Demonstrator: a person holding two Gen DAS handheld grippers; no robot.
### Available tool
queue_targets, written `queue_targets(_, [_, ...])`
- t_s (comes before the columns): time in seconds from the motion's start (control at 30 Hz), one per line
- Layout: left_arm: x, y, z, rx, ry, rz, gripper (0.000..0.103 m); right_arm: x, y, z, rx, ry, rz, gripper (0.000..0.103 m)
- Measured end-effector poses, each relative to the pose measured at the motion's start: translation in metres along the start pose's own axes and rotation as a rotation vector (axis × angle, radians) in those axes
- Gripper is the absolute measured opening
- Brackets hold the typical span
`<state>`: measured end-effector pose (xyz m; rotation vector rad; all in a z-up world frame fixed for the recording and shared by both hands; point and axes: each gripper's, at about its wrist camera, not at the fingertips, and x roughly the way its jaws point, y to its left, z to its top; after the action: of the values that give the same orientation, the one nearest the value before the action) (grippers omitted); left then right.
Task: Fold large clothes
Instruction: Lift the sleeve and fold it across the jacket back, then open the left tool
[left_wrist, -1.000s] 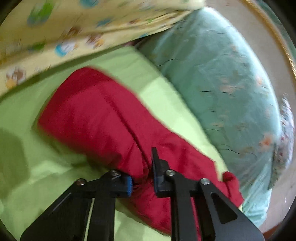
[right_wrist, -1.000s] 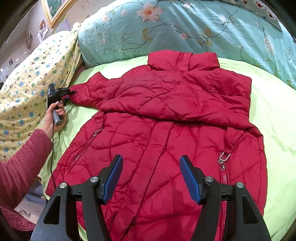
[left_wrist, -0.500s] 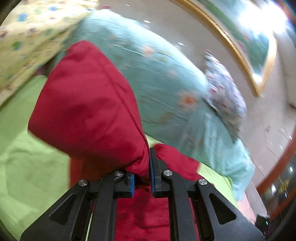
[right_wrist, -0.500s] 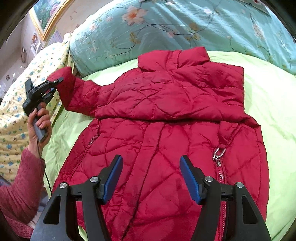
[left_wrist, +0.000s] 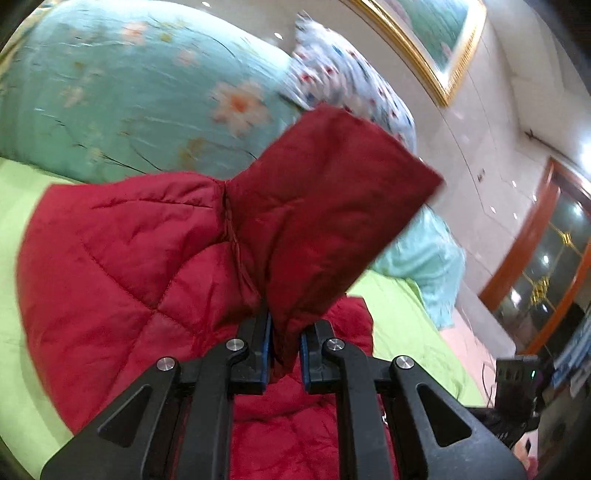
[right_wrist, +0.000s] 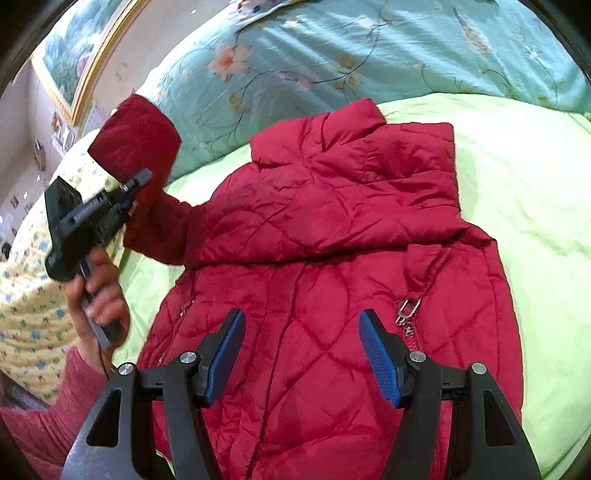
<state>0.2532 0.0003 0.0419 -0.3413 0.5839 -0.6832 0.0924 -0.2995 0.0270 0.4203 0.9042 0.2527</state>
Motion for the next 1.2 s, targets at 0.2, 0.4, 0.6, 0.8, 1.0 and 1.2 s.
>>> queue_targets(0.2, [0.034,-0.024,-0.02,0.036,0.079,-0.023,0.01,-0.005,-0.015,0.005,0.052,-0.022,0.019,0.067])
queue_targets(0.4, [0.064,-0.037,-0.044,0.052,0.149,-0.02,0.01,-0.008,-0.036,0.013,0.108,-0.043,0.034,0.067])
queue_targets(0.6, [0.094,-0.052,-0.07,0.111,0.214,0.025,0.01,-0.004,-0.054,0.033,0.17,-0.057,0.085,0.067])
queue_targets(0.8, [0.114,-0.062,-0.091,0.172,0.252,0.088,0.01,0.021,-0.061,0.063,0.216,-0.035,0.157,0.068])
queue_targets(1.0, [0.117,-0.059,-0.095,0.197,0.265,0.123,0.01,0.064,-0.063,0.096,0.266,-0.007,0.222,0.068])
queue_targets(1.2, [0.119,-0.06,-0.095,0.2,0.274,0.133,0.01,0.108,-0.062,0.107,0.28,0.039,0.208,0.052])
